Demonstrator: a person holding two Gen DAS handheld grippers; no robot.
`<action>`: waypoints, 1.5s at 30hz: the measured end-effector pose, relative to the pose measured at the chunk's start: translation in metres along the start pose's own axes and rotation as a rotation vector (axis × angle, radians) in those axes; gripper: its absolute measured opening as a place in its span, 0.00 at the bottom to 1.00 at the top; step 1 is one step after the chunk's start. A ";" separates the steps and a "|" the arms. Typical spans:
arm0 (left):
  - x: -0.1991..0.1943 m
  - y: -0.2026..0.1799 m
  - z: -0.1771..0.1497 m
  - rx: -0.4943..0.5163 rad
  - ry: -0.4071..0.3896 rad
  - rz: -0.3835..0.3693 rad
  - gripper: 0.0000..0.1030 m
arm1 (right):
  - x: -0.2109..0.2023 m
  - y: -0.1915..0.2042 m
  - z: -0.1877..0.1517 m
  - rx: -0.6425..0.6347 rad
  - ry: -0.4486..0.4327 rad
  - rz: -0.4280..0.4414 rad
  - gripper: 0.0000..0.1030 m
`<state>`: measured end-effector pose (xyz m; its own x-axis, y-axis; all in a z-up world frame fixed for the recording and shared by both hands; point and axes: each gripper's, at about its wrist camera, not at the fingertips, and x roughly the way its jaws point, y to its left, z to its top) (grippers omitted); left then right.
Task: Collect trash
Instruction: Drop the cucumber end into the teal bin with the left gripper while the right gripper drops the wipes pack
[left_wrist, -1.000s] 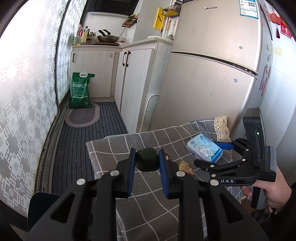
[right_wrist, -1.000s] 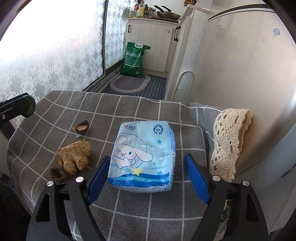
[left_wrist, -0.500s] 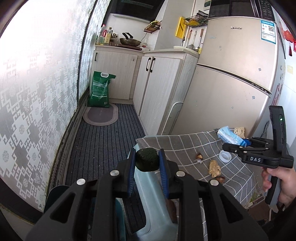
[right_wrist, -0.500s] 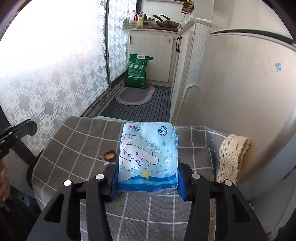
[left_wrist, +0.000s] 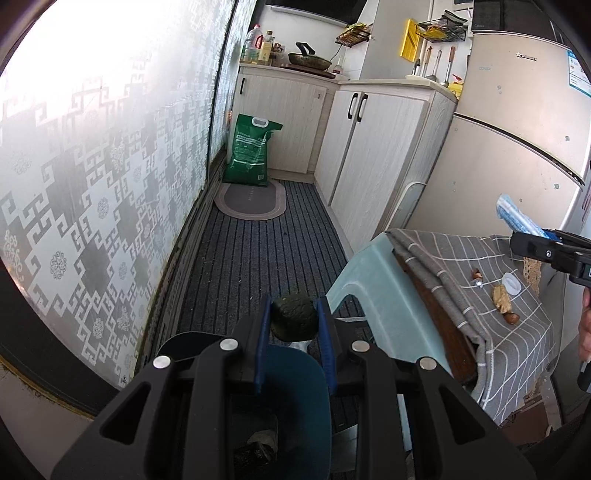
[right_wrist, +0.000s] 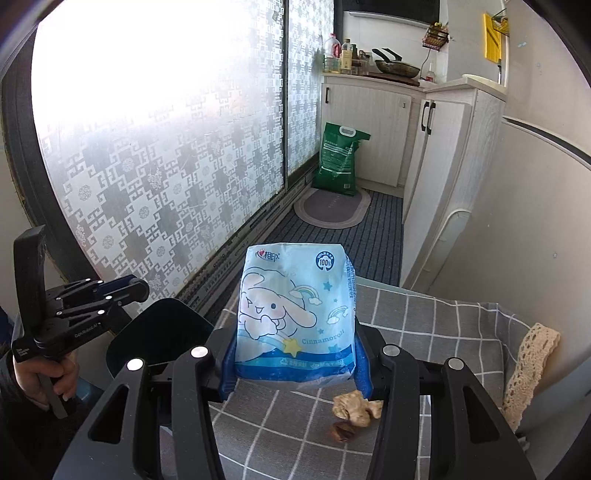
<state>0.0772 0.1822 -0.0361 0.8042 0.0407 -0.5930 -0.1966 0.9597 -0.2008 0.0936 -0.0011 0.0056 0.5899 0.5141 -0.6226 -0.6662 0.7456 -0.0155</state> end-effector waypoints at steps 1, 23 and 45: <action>0.000 0.006 -0.003 -0.013 0.008 0.003 0.26 | 0.001 0.006 0.001 -0.008 0.000 0.012 0.48; 0.035 0.074 -0.065 -0.067 0.295 0.107 0.26 | 0.043 0.114 0.015 -0.134 0.064 0.208 0.48; 0.071 0.079 -0.106 0.007 0.513 0.124 0.27 | 0.092 0.157 -0.004 -0.141 0.209 0.270 0.48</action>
<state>0.0595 0.2310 -0.1769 0.3967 0.0144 -0.9178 -0.2675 0.9583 -0.1005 0.0414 0.1615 -0.0575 0.2883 0.5756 -0.7652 -0.8501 0.5217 0.0722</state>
